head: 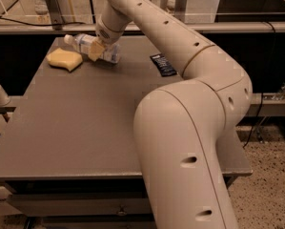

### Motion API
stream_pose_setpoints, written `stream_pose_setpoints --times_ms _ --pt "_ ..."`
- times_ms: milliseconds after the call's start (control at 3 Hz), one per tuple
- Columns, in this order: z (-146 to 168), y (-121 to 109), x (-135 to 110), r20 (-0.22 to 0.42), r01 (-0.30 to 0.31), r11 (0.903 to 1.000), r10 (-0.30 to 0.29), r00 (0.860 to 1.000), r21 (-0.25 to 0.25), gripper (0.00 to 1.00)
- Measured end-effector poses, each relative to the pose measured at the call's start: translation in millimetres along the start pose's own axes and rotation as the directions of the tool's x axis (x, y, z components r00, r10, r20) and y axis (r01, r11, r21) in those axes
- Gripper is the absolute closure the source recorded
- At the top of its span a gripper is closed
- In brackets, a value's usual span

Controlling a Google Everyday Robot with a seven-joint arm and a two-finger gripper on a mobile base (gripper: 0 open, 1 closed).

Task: Move blue plastic bottle near sponge

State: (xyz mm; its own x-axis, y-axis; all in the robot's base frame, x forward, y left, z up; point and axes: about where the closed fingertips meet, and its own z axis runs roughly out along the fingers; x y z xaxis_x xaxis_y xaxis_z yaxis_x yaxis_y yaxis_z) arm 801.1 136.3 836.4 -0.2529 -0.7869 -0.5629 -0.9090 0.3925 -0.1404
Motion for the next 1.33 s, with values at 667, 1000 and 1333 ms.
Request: stream_pose_setpoints --times_ms 667,1000,1333 --pt "-1.9 0.5 -3.0 0.015 -0.001 0.9999 0.001 1.000 -0.014 0.00" --pt "-9.0 0.8 -9.1 0.052 -0.006 0.9997 0.007 0.999 -0.026 0.00" --pt "-27.3 -5.7 -8.4 0.150 -0.011 0.9996 0.015 0.989 -0.024 0.00"
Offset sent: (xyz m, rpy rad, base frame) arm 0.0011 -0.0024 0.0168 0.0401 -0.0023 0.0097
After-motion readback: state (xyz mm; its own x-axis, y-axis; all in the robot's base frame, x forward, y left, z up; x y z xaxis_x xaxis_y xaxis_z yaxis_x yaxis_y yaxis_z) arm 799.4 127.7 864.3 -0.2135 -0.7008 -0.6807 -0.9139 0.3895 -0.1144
